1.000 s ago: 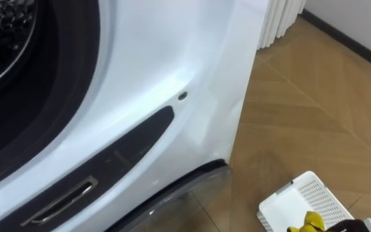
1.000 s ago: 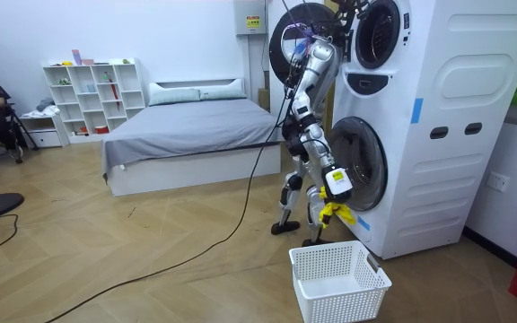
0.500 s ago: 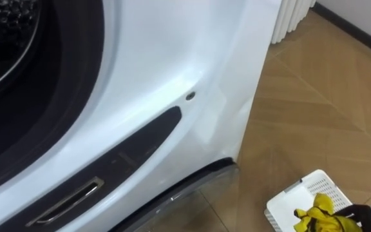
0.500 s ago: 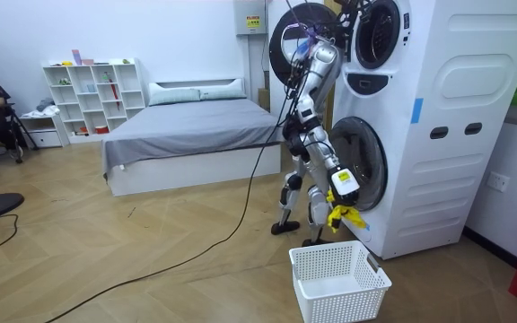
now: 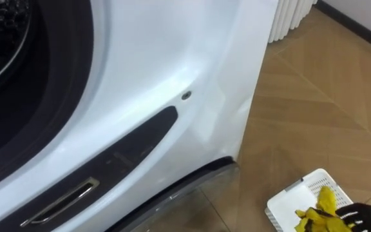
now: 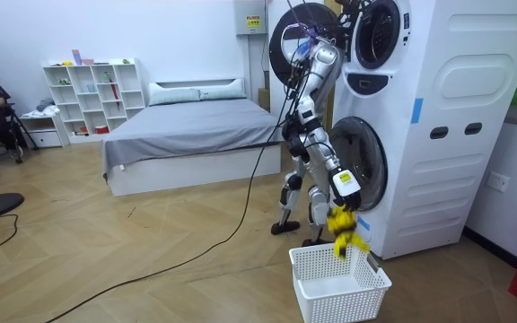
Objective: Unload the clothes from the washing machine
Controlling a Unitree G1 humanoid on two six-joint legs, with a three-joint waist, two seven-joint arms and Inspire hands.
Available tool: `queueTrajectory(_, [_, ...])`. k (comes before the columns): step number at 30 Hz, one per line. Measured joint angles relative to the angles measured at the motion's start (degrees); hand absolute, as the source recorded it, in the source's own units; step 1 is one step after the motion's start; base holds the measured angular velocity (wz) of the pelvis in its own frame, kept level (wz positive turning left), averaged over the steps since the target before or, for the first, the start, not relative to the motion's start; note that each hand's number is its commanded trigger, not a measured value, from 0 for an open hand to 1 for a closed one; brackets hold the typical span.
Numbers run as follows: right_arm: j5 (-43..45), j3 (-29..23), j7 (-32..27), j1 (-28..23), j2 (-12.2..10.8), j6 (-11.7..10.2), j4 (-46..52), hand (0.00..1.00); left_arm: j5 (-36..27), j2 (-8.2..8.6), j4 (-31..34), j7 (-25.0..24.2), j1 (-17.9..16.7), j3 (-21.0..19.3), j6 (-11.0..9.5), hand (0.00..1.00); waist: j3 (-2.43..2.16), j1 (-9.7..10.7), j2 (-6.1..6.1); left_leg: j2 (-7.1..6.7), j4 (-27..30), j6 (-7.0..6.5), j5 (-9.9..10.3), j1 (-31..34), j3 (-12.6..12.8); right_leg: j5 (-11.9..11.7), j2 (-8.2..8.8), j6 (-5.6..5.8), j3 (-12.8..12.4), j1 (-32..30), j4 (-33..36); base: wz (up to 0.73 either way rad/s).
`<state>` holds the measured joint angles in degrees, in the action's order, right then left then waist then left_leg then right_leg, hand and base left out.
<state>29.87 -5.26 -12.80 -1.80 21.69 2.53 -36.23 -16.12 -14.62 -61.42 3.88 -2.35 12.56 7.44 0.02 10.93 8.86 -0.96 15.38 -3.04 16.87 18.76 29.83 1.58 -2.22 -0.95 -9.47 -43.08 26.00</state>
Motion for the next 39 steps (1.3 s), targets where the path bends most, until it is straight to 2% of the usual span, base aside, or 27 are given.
queueTrajectory(6, [0.9, -0.4, -3.0, -0.5, 0.0, 0.0, -0.2, 0.0, -0.1, -0.11, 0.0, -0.4, -0.8, 0.0, 0.1, 0.0, 0.03, 0.1, -0.33, 0.05, 0.1, 0.01, 0.0, 0.1, 0.0, 0.1, 0.06, -0.02, 0.1, 0.0, 0.1, 0.0])
queueTrajectory(11, [2.2, -0.5, -5.8, -0.7, 0.2, 0.1, -0.1, 0.0, -0.1, -0.82, 0.5, -0.7, -2.6, 0.0, 0.2, 0.0, -0.01, 0.7, -0.61, 0.13, 0.0, 0.0, 0.0, 1.1, -0.2, 0.0, 0.12, 0.01, 0.1, -0.9, 0.0, 0.02])
queueTrajectory(16, [2.2, -0.5, -6.0, -0.9, 0.3, 0.1, -0.1, 0.0, -0.1, -0.81, 2.3, -1.1, -3.5, -0.1, 0.8, 0.0, -0.05, 0.6, -0.55, 0.14, 0.1, 0.01, 0.0, 2.3, -0.2, 0.0, 0.12, -0.14, 0.1, -2.2, 0.5, 0.0])
queueTrajectory(30, [1.8, -0.5, -8.3, -1.0, 0.2, 0.0, 1.4, 0.0, -2.1, -0.77, 4.0, -1.7, -3.7, -0.5, 0.5, 0.0, -0.17, -1.3, -0.38, 0.16, 0.6, 0.21, -0.1, 1.3, -0.5, 0.3, 0.3, -0.54, 0.6, -1.6, 1.3, 0.01])
queueTrajectory(33, [1.1, 0.0, -5.6, -2.2, -0.4, 0.3, 1.5, 0.0, -2.4, -0.66, 3.5, -3.4, -3.7, -0.6, 0.5, 0.0, -0.12, -2.1, -0.45, 0.22, 0.9, 0.43, -0.2, -1.5, -2.6, 2.1, 1.17, -1.1, 2.6, 1.5, 2.4, 0.25])
queueTrajectory(36, [0.1, 0.9, -3.2, -2.6, -1.6, 0.9, 1.4, 0.0, -2.4, -0.39, 3.3, -4.1, -3.8, -0.6, 0.4, 0.0, -0.06, -2.2, -0.53, 0.26, 0.0, 0.94, -0.5, -4.3, -4.3, 3.7, 1.93, -0.78, 4.5, 4.4, 2.5, 0.39])
queueTrajectory(37, [-1.1, 2.3, -1.9, -3.5, -1.8, 1.1, 1.3, 0.0, -2.3, -0.24, 3.3, -4.6, -3.9, -0.6, 0.3, 0.0, 0.11, -2.7, -0.78, 0.29, -0.4, 1.19, -0.6, -5.8, -5.5, 4.2, 1.97, -0.88, 5.4, 6.3, 2.4, 0.41])
queueTrajectory(39, [-2.8, 4.5, 0.1, -4.2, -2.0, 1.3, 0.6, 0.0, -2.2, 0.25, 3.4, -4.7, -4.0, -0.6, 0.0, 0.0, 0.15, -3.9, -1.01, 0.49, -1.6, 1.77, -0.7, -8.0, -7.9, 4.3, 1.62, -1.0, 6.7, 9.4, 1.1, 0.4])
